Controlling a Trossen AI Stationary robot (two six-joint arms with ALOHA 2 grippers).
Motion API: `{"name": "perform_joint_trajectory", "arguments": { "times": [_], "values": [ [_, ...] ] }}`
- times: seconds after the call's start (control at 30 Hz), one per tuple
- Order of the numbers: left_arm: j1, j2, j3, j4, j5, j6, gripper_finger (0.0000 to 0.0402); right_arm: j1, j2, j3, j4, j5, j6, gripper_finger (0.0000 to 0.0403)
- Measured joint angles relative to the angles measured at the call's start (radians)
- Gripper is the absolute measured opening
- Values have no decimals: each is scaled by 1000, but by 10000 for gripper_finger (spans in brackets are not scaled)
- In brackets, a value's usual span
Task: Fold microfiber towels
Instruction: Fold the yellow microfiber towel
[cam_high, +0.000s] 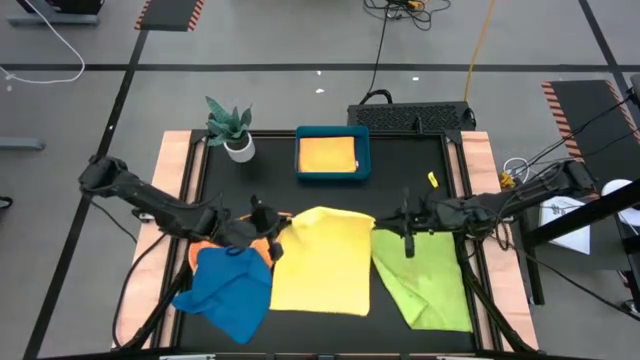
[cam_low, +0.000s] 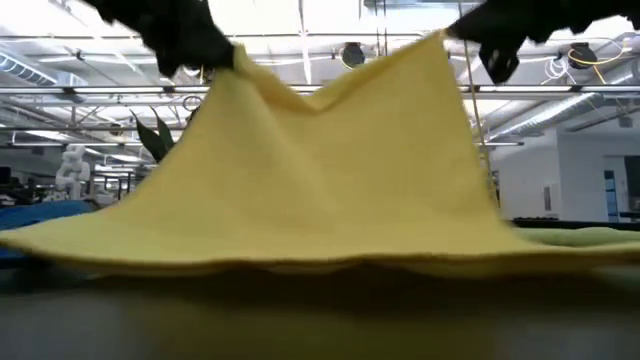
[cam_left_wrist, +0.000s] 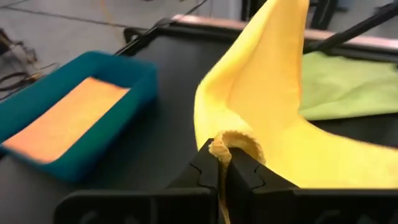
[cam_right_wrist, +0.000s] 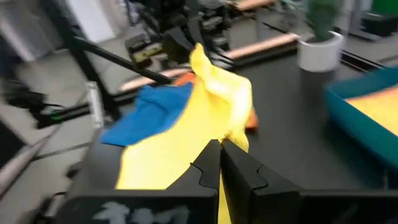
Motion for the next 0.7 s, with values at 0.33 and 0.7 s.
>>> {"name": "perform_joint_trajectory", "arguments": {
  "times": [0.33, 0.7],
  "values": [
    [231, 1, -222, 269, 254, 75, 28, -154, 2, -173, 137, -35, 21, 0],
    [201, 1, -272, 341, 509, 84, 18, -99, 8, -334, 516, -354, 157, 0]
  ]
}}
